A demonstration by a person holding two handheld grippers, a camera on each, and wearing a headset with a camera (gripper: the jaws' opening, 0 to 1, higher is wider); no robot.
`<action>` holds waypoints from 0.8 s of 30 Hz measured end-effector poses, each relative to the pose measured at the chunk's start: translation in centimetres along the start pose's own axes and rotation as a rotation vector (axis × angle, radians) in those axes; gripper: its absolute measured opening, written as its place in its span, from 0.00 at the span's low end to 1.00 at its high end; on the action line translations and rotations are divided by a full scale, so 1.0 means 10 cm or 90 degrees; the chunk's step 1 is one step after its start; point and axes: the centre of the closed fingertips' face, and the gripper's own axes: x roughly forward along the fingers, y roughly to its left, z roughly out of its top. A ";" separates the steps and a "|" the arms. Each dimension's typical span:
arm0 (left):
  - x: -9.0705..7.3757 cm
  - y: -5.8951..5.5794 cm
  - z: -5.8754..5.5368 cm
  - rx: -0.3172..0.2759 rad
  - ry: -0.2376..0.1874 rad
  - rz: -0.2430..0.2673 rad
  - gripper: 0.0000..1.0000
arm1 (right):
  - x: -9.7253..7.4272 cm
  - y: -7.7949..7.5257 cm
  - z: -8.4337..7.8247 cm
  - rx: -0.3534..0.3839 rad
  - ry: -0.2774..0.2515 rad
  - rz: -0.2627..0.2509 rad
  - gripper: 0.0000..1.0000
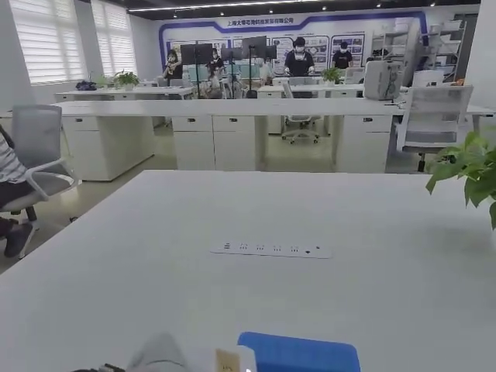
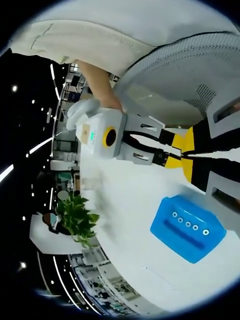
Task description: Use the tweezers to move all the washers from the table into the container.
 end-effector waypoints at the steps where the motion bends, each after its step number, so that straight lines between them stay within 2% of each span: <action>1: 0.01 0.00 -0.03 -0.003 0.005 0.001 0.00 | 0.01 0.00 -0.01 -0.004 0.003 0.000 0.05; 5: 0.03 0.02 -0.16 -0.004 0.028 0.004 0.00 | 0.10 0.00 -0.08 -0.027 0.032 -0.002 0.05; 10: 0.03 0.03 -0.38 0.003 0.067 0.007 0.00 | 0.20 0.02 -0.14 -0.068 0.067 -0.004 0.05; 15: 0.03 0.05 -0.59 -0.011 0.091 0.007 0.00 | 0.29 0.02 -0.18 -0.072 0.078 0.001 0.05; 20: 0.05 0.06 -0.78 -0.008 0.125 0.009 0.00 | 0.35 0.01 -0.18 -0.011 0.057 -0.001 0.08; 24: 0.10 0.08 -0.93 -0.003 0.154 0.006 0.00 | 0.28 0.03 -0.20 0.032 0.046 -0.002 0.13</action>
